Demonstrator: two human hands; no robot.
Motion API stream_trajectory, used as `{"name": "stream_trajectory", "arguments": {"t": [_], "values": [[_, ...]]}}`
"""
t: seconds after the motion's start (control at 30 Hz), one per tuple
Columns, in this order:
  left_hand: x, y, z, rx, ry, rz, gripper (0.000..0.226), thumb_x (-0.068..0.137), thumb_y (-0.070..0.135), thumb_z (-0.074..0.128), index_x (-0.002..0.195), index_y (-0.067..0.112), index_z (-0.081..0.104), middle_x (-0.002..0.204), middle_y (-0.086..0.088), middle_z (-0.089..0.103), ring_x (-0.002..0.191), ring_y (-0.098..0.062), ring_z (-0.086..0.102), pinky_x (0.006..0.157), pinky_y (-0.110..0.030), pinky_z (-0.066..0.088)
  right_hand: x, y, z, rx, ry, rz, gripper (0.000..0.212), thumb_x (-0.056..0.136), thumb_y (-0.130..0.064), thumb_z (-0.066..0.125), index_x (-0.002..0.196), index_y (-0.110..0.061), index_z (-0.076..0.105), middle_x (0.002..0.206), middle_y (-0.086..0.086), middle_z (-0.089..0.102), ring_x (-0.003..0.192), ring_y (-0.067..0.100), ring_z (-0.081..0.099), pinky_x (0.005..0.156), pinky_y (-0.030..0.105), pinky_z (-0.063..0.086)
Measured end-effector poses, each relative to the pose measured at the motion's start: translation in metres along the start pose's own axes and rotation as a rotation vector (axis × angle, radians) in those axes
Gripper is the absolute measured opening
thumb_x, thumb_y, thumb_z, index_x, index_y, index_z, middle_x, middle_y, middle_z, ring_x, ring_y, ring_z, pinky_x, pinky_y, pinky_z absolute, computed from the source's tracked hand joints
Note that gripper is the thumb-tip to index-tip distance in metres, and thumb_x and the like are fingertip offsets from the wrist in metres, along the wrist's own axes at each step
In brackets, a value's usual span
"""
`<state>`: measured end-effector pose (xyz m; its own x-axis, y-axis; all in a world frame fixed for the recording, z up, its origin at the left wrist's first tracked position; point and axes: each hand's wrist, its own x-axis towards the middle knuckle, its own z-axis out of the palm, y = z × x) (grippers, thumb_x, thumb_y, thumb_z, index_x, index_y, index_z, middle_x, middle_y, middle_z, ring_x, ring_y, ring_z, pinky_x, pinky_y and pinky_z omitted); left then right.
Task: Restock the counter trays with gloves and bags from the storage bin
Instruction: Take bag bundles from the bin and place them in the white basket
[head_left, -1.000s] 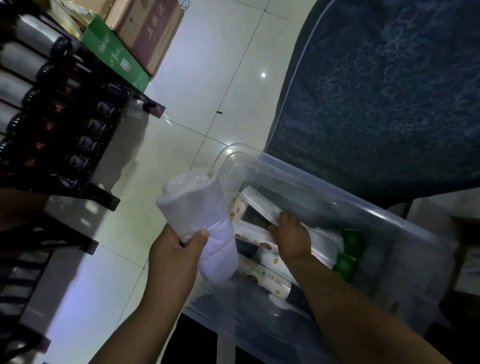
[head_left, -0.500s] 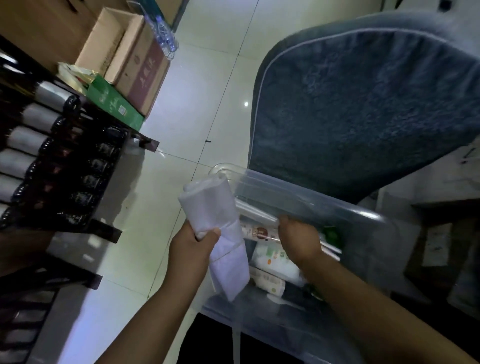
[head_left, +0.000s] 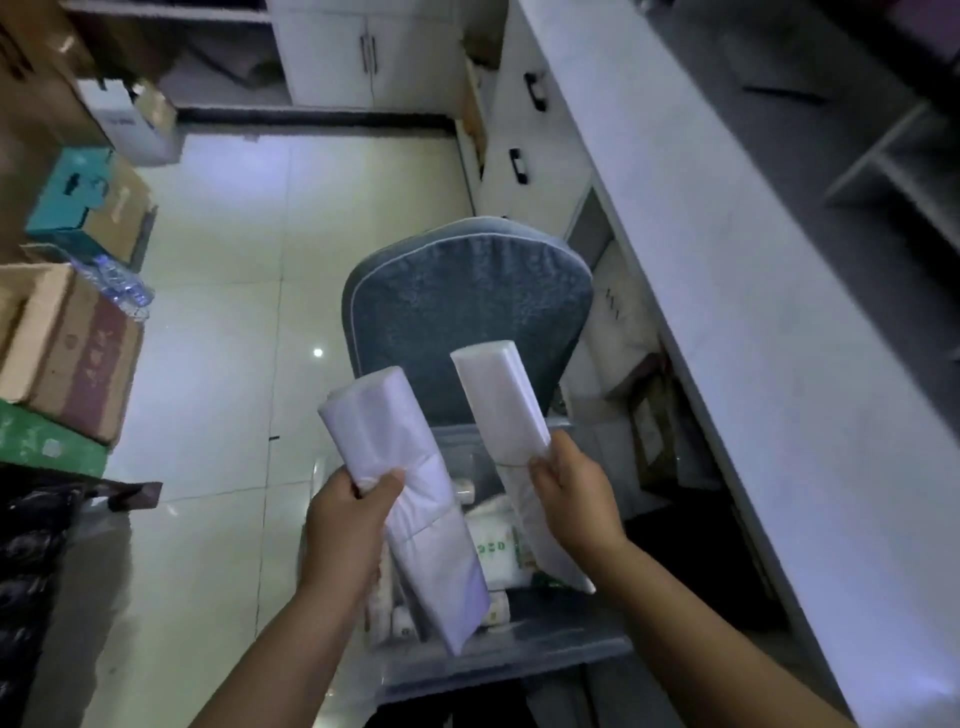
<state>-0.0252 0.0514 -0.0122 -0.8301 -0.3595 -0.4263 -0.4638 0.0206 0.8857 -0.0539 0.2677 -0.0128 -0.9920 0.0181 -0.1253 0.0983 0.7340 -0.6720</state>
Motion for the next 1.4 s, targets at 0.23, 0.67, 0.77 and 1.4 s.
{"name": "stream_trajectory", "arguments": {"t": [0.23,0.67,0.77,1.4], "values": [[-0.022,0.039,0.045,-0.071,-0.243,0.067,0.019,0.082,0.027,0.068,0.079,0.01,0.06,0.075,-0.006,0.062,0.068,-0.022,0.057,0.061,-0.033,0.042,-0.076,-0.001,-0.075,0.127,0.38,0.173,0.007,0.091,-0.028,0.051,0.09,-0.034,0.048,0.077,-0.013,0.059,0.067,0.002,0.057,0.054,0.021,0.043],[-0.183,0.095,0.205,-0.03,-0.822,0.222,0.019,0.08,0.036,0.068,0.079,0.017,0.064,0.068,0.001,0.072,0.059,-0.016,0.069,0.05,-0.031,0.055,-0.263,0.05,-0.209,0.274,1.11,0.38,0.012,0.09,-0.015,0.057,0.089,-0.027,0.054,0.078,-0.009,0.06,0.065,-0.01,0.057,0.052,0.003,0.043],[-0.23,0.101,0.24,-0.004,-0.93,0.277,0.021,0.081,0.034,0.068,0.08,0.014,0.065,0.075,-0.004,0.073,0.065,-0.021,0.07,0.057,-0.037,0.059,-0.301,0.076,-0.233,0.347,1.226,0.442,0.01,0.091,-0.016,0.057,0.095,-0.024,0.056,0.085,-0.008,0.063,0.074,0.001,0.061,0.056,0.006,0.046],[-0.391,0.028,0.451,0.722,-1.05,0.886,0.023,0.091,0.027,0.049,0.075,0.011,0.05,0.075,-0.006,0.057,0.073,-0.03,0.055,0.062,-0.035,0.04,-0.42,0.238,-0.339,0.572,1.275,0.585,0.015,0.089,-0.012,0.057,0.088,-0.027,0.057,0.083,-0.009,0.065,0.072,0.008,0.062,0.054,0.021,0.047]]}}
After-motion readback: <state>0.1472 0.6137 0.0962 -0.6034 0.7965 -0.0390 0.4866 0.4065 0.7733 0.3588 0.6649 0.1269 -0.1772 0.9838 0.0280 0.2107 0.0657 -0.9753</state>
